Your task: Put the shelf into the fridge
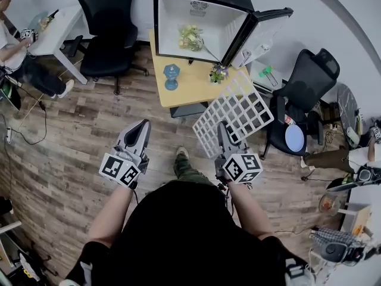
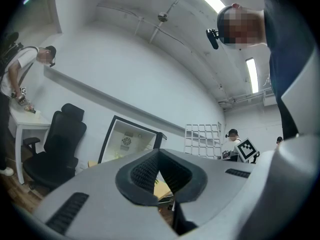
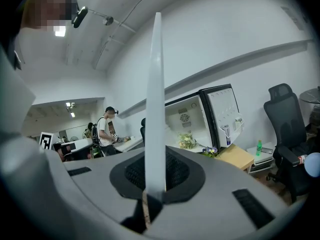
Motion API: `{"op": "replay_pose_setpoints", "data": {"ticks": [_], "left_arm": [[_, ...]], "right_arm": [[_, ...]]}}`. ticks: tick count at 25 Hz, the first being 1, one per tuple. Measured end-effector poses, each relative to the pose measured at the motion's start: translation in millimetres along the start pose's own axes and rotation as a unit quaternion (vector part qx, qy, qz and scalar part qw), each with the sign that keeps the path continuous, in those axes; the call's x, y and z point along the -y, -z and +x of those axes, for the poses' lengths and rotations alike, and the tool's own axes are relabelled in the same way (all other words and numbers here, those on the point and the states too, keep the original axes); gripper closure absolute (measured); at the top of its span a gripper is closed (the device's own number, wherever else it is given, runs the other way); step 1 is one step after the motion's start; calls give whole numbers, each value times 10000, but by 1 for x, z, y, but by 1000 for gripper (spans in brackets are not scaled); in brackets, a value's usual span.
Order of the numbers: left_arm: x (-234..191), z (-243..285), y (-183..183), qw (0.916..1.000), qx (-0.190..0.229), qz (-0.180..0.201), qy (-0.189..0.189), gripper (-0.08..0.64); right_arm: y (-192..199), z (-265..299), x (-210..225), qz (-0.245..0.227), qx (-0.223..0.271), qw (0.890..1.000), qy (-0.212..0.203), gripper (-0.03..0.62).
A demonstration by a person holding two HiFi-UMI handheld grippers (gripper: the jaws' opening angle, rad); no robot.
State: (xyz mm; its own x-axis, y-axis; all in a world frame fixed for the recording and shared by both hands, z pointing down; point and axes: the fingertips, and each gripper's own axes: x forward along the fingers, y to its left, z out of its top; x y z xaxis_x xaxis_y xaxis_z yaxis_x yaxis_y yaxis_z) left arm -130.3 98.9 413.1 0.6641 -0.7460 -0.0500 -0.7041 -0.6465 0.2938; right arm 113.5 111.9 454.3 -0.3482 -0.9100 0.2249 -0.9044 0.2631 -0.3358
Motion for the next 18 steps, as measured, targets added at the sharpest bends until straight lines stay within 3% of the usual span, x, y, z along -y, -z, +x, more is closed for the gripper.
{"op": "replay_pose_setpoints", "data": {"ticks": [18], "left_arm": [[-20,69,-5,9996,-126,90,-243,540]], "right_arm": [[-18,62,44,130,-177,9991,-372,548]]}}
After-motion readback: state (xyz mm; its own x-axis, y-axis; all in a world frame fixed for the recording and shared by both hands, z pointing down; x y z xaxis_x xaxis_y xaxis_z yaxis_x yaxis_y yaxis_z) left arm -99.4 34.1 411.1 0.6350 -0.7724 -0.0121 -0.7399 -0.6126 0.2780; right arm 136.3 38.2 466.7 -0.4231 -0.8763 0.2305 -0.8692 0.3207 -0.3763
